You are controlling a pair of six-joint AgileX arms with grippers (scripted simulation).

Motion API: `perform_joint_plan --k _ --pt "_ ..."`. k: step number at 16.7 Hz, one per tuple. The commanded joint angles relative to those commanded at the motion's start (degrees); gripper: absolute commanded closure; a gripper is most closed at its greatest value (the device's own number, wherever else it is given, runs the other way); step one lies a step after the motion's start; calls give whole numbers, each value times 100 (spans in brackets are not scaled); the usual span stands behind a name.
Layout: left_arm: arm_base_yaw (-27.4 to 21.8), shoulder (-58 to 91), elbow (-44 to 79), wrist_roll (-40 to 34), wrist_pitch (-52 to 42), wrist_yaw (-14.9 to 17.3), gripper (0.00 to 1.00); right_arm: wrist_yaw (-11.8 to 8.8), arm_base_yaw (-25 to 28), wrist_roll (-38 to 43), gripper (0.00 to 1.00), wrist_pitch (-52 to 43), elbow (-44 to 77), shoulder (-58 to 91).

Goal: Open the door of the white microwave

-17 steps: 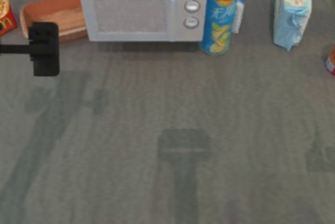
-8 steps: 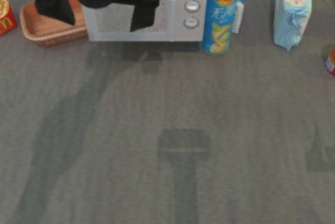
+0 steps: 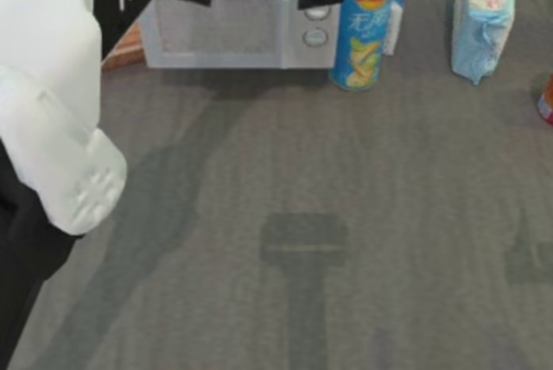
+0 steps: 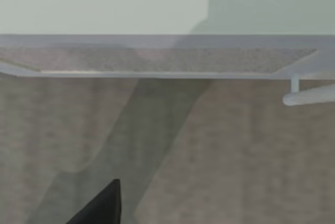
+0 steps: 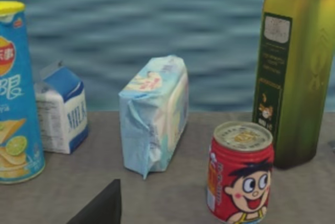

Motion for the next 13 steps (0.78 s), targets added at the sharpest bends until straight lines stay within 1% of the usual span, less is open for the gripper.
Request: perform_joint_plan --k 2,4,13 --pt "-80 263 570 -158 -28 -60 0 0 0 0 0 0 0 0" --pt "-125 394 892 -255 -22 -95 0 0 0 0 0 0 0 0" --pt "-72 611 1074 -226 66 -74 0 0 0 0 0 0 0 0"
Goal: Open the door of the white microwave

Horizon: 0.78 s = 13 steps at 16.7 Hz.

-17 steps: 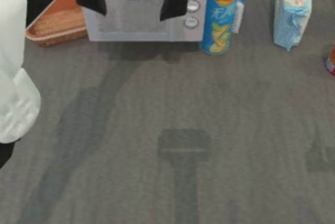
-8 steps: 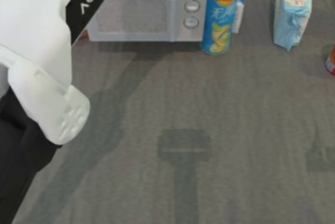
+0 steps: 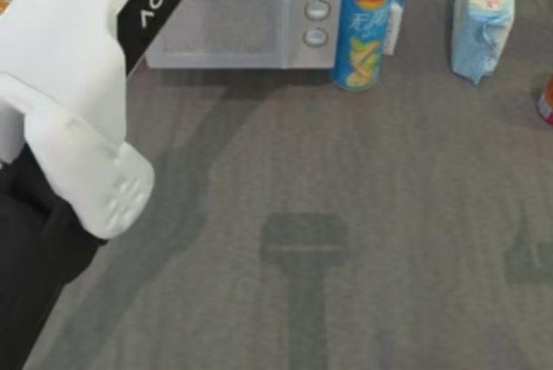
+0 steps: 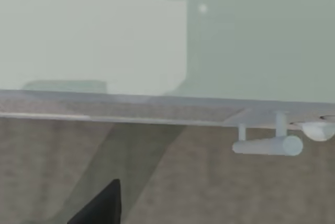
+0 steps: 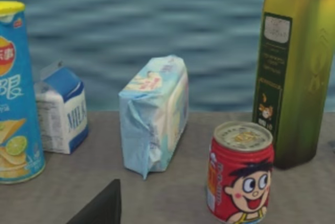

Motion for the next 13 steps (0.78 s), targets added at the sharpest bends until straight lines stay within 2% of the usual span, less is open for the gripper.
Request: perform_joint_plan --k 6,11,13 --pt "182 902 550 175 400 94 0 0 0 0 0 0 0 0" --pt "202 1005 613 195 445 105 0 0 0 0 0 0 0 0" --pt "202 1005 613 195 445 105 15 0 0 0 0 0 0 0"
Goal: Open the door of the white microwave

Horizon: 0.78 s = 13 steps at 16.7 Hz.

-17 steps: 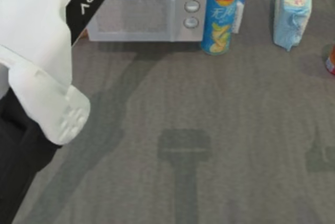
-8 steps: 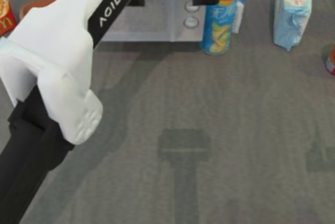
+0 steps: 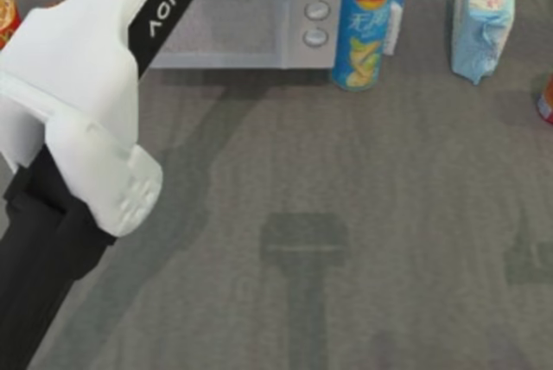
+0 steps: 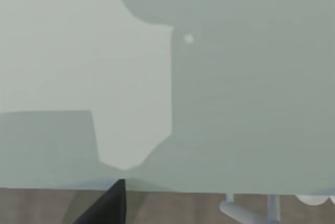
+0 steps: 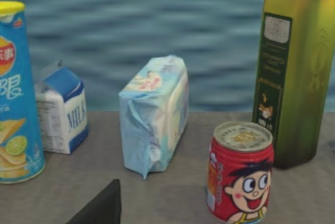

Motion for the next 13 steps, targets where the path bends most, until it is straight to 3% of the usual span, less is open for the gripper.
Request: perform_joint_plan --k 11,13 --pt "0 0 0 0 0 0 98 0 0 0 0 0 0 0" --pt "0 0 0 0 0 0 100 0 0 0 0 0 0 0"
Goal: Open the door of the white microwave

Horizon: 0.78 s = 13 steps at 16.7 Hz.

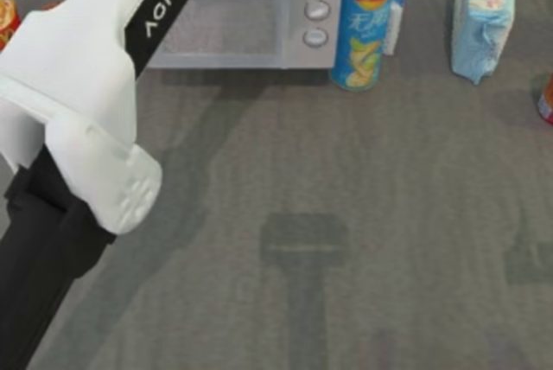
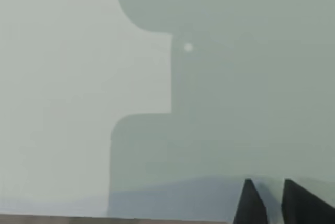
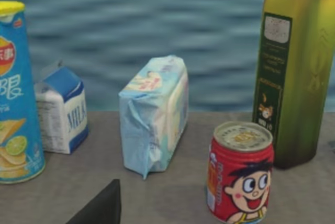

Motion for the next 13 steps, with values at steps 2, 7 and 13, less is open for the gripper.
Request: perform_joint_plan --k 2,7,13 --pt "0 0 0 0 0 0 100 0 0 0 0 0 0 0" --pt "2 -423 125 38 0 -35 100 0 0 0 0 0 0 0" --pt "-83 234 1107 -36 -595 -59 100 0 0 0 0 0 0 0"
